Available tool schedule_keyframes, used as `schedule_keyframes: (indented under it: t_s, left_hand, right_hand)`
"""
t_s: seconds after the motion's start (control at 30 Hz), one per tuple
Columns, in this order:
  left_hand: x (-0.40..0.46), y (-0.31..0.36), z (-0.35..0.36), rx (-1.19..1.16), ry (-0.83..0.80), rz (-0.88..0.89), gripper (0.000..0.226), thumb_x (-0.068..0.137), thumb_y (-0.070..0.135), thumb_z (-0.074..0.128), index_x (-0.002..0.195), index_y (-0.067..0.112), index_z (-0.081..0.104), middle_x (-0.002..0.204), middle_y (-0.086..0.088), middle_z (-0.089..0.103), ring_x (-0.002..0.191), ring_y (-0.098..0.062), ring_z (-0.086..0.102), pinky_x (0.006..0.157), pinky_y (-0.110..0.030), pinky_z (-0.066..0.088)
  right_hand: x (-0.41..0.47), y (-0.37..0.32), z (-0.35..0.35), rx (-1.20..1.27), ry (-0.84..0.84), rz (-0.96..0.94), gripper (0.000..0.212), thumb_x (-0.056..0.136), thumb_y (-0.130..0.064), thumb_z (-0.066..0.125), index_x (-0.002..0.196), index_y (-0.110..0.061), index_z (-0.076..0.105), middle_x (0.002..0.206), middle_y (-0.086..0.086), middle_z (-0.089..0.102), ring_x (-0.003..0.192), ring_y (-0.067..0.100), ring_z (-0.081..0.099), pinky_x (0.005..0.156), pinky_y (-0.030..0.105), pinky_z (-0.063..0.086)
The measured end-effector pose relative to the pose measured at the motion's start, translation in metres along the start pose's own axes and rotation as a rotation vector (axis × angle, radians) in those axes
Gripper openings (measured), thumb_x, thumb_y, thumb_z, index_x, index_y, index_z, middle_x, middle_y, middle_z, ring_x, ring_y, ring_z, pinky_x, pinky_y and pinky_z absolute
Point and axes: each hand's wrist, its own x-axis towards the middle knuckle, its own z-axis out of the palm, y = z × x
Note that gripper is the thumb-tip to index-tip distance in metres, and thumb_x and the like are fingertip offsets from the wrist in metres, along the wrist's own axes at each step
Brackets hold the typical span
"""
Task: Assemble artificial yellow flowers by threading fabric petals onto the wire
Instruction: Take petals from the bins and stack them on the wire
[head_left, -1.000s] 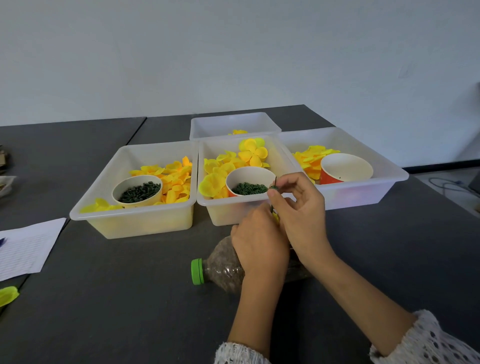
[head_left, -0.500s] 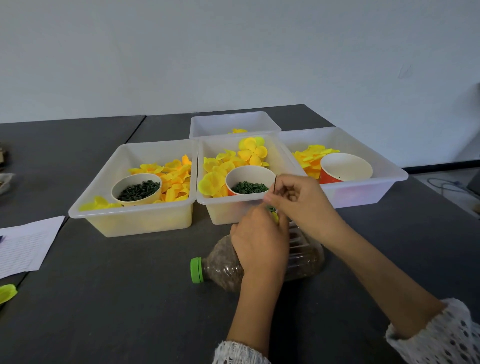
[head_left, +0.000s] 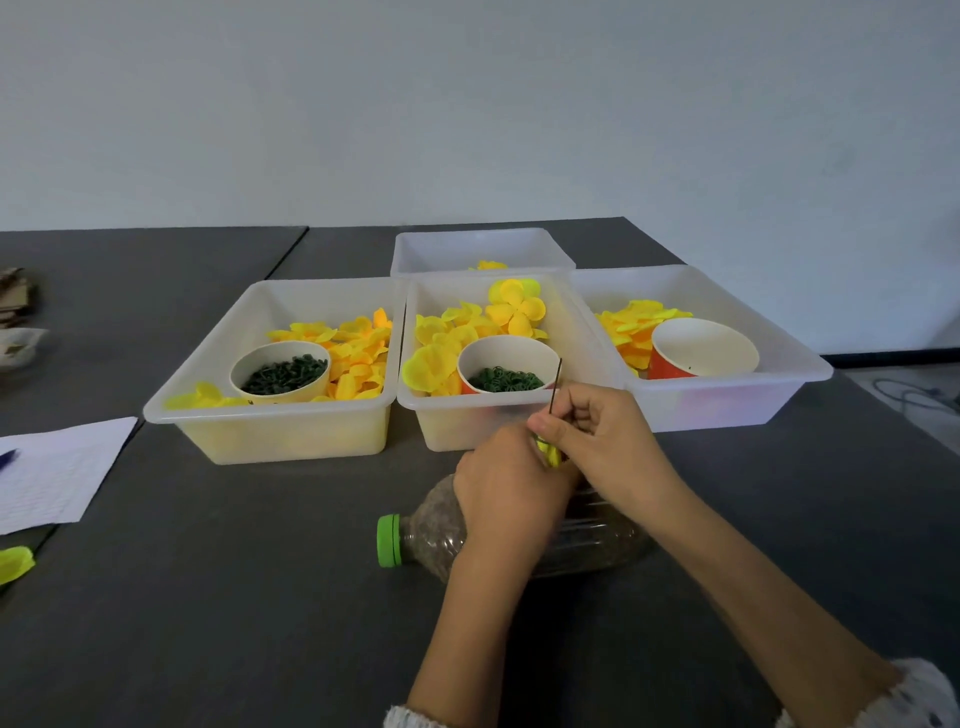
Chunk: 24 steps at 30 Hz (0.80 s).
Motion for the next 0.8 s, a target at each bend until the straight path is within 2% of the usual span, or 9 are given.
schedule_keyframes:
  t_s: [0.13,0.23,0.3,0.33,0.43,0.5,0.57,0.63,0.8]
  left_hand:
    - [0.004,-0.002,-0.016,-0.166,-0.176,0.034,0.024,0.076,0.043,0.059,0.096,0.030,0.061,0.091,0.007,0.069,0.090,-0.016,0.066,0.077,-0.038,0.054]
    - [0.013,-0.016,-0.040,-0.456,-0.411,0.017,0.050,0.079,0.019,0.080,0.123,0.016,0.055,0.115,0.000,0.065,0.107,-0.015,0.064,0.093,-0.038,0.055]
    - [0.023,-0.032,-0.067,-0.667,-0.419,-0.002,0.051,0.081,0.008,0.079,0.124,0.015,0.054,0.117,-0.004,0.063,0.107,-0.015,0.066,0.088,-0.029,0.057]
    - [0.029,-0.040,-0.079,-0.695,-0.342,0.021,0.045,0.081,0.009,0.078,0.120,0.016,0.057,0.115,-0.003,0.064,0.105,-0.015,0.067,0.085,-0.025,0.056]
    - [0.059,-0.058,-0.098,-0.360,0.022,0.063,0.023,0.086,0.015,0.070,0.107,0.022,0.061,0.112,0.001,0.064,0.106,-0.018,0.063,0.090,-0.031,0.051]
    - [0.082,-0.062,-0.094,-0.059,0.168,-0.003,0.028,0.091,0.023,0.066,0.118,0.018,0.059,0.122,-0.006,0.059,0.114,-0.025,0.056,0.096,-0.039,0.046]
    - [0.100,-0.065,-0.083,0.188,0.103,-0.115,0.049,0.091,0.039,0.066,0.132,0.016,0.052,0.134,-0.014,0.048,0.125,-0.035,0.045,0.101,-0.046,0.042]
    - [0.111,-0.067,-0.074,0.357,-0.002,-0.179,0.057,0.088,0.044,0.068,0.135,0.018,0.048,0.137,-0.016,0.041,0.129,-0.041,0.037,0.102,-0.051,0.040]
    - [0.119,-0.066,-0.068,0.428,0.161,-0.048,0.023,0.087,0.030,0.070,0.109,0.023,0.066,0.125,-0.010,0.049,0.124,-0.034,0.040,0.093,-0.046,0.041]
  right_hand:
    - [-0.005,0.002,0.003,0.023,0.017,-0.002,0.022,0.085,-0.008,0.070,0.067,-0.014,0.058,0.065,-0.008,0.061,0.062,-0.001,0.054,0.062,0.015,0.045]
    - [-0.006,0.004,0.004,0.020,0.027,-0.016,0.019,0.085,-0.013,0.070,0.069,-0.016,0.061,0.066,-0.008,0.063,0.065,0.002,0.058,0.062,0.017,0.047]
    - [-0.007,0.006,0.003,0.020,0.020,-0.031,0.018,0.086,-0.014,0.069,0.070,-0.016,0.062,0.066,-0.006,0.063,0.064,0.003,0.057,0.061,0.017,0.047]
    - [-0.007,0.008,0.003,0.026,0.019,-0.033,0.017,0.086,-0.016,0.069,0.070,-0.016,0.062,0.067,-0.006,0.064,0.064,0.003,0.057,0.061,0.018,0.047]
    - [-0.007,0.009,0.003,0.035,0.018,-0.033,0.017,0.086,-0.019,0.069,0.071,-0.017,0.063,0.068,-0.005,0.065,0.065,0.003,0.059,0.062,0.018,0.048]
    - [-0.007,0.009,0.003,0.051,0.018,-0.037,0.018,0.086,-0.018,0.069,0.070,-0.018,0.062,0.066,-0.007,0.063,0.063,0.002,0.057,0.061,0.016,0.046]
    - [-0.006,0.010,0.003,0.058,0.015,-0.041,0.018,0.086,-0.017,0.069,0.070,-0.016,0.063,0.064,-0.007,0.062,0.062,0.001,0.057,0.060,0.014,0.045]
    - [-0.006,0.010,0.002,0.051,0.006,-0.038,0.018,0.086,-0.018,0.069,0.070,-0.016,0.063,0.064,-0.009,0.062,0.062,0.000,0.056,0.060,0.014,0.045]
    - [-0.005,0.012,0.001,0.050,-0.004,-0.030,0.018,0.086,-0.020,0.069,0.070,-0.018,0.063,0.064,-0.008,0.061,0.062,0.001,0.056,0.060,0.014,0.046]
